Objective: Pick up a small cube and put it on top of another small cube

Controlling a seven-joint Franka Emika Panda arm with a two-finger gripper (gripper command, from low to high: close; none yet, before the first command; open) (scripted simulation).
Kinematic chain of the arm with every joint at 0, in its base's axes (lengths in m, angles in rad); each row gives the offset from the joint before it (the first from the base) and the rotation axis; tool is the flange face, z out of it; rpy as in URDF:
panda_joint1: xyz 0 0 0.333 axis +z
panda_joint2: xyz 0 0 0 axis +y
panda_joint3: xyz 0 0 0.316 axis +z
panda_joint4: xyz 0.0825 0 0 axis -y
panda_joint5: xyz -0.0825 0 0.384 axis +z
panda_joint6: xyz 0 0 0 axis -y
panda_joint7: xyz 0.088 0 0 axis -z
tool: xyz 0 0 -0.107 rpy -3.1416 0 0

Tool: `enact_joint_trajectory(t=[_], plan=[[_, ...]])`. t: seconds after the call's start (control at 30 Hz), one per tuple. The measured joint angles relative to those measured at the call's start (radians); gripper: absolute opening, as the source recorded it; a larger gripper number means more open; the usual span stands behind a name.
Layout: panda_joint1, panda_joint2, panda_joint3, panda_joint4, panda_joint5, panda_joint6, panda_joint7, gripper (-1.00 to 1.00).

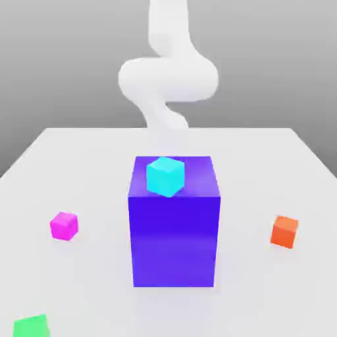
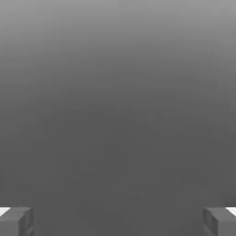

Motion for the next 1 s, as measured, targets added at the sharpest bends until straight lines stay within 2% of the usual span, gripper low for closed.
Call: enact_joint_trajectory(t=[0.37,0.7,0.87,1.0], plan=[[-0.329,0.296,-0.026,-0.250,-0.049,0.233,0.414,0.00],[-0.581,0.560,-0.106,-0.473,-0.069,0.441,0.765,0.00],[-0.657,0.697,-0.167,-0.570,-0.014,0.551,0.877,0.00],[-0.688,0.838,-0.114,-0.555,0.094,0.664,0.819,0.00]])
